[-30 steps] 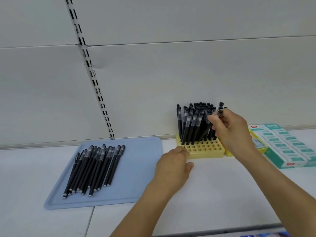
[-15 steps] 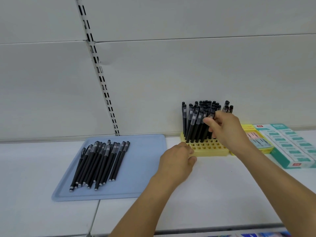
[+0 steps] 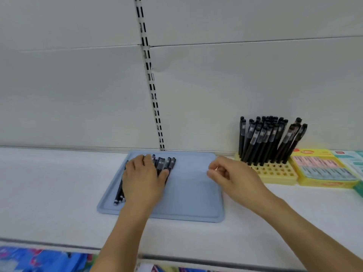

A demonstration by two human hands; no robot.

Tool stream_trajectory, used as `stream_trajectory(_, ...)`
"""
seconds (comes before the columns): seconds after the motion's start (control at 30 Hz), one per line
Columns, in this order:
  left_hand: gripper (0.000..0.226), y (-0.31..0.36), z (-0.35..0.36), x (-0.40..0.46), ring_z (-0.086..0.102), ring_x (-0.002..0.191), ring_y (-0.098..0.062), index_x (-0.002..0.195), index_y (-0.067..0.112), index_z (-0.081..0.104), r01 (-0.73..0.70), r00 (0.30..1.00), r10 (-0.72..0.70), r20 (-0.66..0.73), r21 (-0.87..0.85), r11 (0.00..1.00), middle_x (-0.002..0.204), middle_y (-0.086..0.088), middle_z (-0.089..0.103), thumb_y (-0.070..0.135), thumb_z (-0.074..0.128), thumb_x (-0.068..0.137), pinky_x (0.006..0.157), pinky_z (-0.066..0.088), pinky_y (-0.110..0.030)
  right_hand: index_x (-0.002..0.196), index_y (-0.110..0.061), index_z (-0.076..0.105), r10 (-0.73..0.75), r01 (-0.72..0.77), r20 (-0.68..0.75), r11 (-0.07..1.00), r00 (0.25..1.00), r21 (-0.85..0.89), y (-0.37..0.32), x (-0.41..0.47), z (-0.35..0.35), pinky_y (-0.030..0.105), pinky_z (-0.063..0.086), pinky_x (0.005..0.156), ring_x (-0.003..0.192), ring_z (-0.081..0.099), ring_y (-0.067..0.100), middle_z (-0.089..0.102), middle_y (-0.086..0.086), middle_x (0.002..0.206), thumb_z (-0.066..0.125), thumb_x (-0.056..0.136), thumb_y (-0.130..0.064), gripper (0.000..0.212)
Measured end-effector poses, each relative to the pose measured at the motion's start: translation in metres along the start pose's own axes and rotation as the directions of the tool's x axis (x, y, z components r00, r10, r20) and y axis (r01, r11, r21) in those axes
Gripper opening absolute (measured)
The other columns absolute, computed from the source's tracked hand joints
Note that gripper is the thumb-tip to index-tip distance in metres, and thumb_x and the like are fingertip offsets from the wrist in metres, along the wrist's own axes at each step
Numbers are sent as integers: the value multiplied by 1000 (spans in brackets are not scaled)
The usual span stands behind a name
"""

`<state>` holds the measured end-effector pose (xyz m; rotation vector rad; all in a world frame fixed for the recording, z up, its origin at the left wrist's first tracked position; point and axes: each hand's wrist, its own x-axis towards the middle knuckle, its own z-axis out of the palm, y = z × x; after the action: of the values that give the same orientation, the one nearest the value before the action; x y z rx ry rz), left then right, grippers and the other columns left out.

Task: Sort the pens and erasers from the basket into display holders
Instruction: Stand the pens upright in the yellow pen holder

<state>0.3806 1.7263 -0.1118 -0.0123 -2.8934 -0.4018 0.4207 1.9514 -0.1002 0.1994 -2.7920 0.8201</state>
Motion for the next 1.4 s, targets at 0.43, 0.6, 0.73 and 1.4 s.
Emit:
stream_trajectory(0.43, 21, 2, 10, 16, 58, 95, -25, 118, 10, 53, 63, 991, -27, 130, -282, 957, 108, -8, 60, 18, 46, 100, 74, 45, -34, 104, -21, 54, 69, -68, 199, 998, 978, -12, -48, 32, 51, 32, 44, 70, 86, 57, 17, 58, -8, 84, 46, 94, -53, 35)
stream_trajectory(0.6, 17, 12, 0, 12, 55, 67, -14, 103, 15, 59, 129, 991, -108, 73, -662, 739, 82, -3, 62, 15, 43, 102, 59, 42, -25, 101, -29, 57, 126, -154, 146, 968, 981, 197, -36, 30, 44, 29, 45, 70, 79, 55, 7, 56, -13, 82, 49, 94, -51, 24)
stream_trajectory(0.73, 20, 40, -9, 1, 47, 53, -11, 94, 8, 65, 255, 964, -31, 263, -890, 377, 64, -1, 57, 12, 46, 100, 54, 41, -25, 91, -20, 66, 158, -175, 76, 853, 984, 491, -31, 34, 34, 23, 43, 65, 66, 56, 3, 65, -3, 79, 57, 94, -37, 20)
stream_trajectory(1.4, 21, 119, 7, -15, 58, 64, -13, 104, 7, 63, 296, 909, 242, 341, -934, 202, 89, -6, 64, 8, 42, 103, 59, 51, -24, 83, -14, 62, 399, -128, -466, 850, 790, 512, 56, -15, -84, 31, 46, 51, 52, 55, 17, 66, 3, 70, 60, 94, -22, 14)
